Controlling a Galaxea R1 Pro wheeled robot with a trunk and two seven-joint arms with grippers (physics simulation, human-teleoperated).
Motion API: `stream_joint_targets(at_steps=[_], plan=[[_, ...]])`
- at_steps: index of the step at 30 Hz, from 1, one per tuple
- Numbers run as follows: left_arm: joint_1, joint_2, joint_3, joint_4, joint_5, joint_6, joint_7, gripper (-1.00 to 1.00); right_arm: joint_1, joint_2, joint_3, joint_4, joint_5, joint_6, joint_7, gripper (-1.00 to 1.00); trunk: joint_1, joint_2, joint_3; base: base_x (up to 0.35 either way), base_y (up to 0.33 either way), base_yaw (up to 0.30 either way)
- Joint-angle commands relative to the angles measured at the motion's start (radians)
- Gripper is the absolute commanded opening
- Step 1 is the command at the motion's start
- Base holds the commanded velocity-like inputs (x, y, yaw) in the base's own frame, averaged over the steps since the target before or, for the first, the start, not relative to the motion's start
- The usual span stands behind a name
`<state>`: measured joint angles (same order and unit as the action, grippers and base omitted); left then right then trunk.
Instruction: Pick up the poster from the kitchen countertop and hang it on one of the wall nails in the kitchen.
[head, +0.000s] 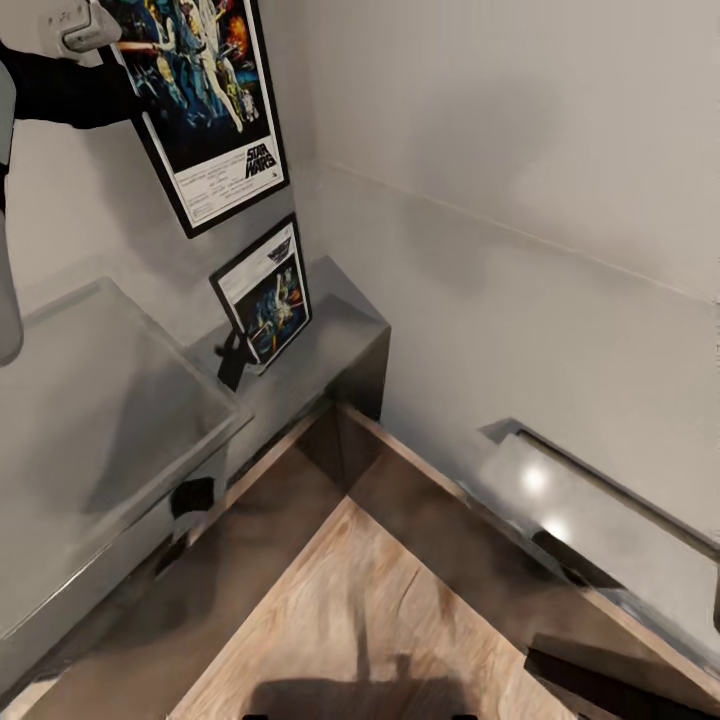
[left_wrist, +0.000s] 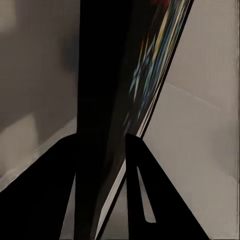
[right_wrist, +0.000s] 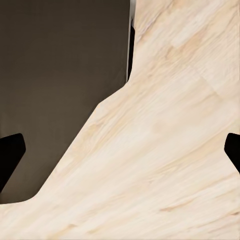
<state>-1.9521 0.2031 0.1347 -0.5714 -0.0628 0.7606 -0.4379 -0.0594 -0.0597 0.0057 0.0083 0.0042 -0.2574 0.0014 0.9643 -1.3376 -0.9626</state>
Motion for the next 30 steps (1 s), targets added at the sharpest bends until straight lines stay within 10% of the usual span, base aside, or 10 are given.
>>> stream_joint_targets(at_steps=[1, 30], plan=[[-0.001, -0.001, 0.005, 0.000, -0.006, 0.005, -0.007, -1.00, 0.000, 0.000, 0.000, 0.001, 0.000, -0.003, 0.000, 1.00, -0.001, 0.000, -0.001, -0.335, 0.000, 0.000], [-0.001, -0.001, 0.005, 0.007, -0.006, 0.006, -0.007, -1.00, 0.000, -0.001, 0.002, 0.001, 0.002, -0.048, 0.000, 1.00, -0.001, 0.000, -0.001, -0.211, 0.000, 0.000]])
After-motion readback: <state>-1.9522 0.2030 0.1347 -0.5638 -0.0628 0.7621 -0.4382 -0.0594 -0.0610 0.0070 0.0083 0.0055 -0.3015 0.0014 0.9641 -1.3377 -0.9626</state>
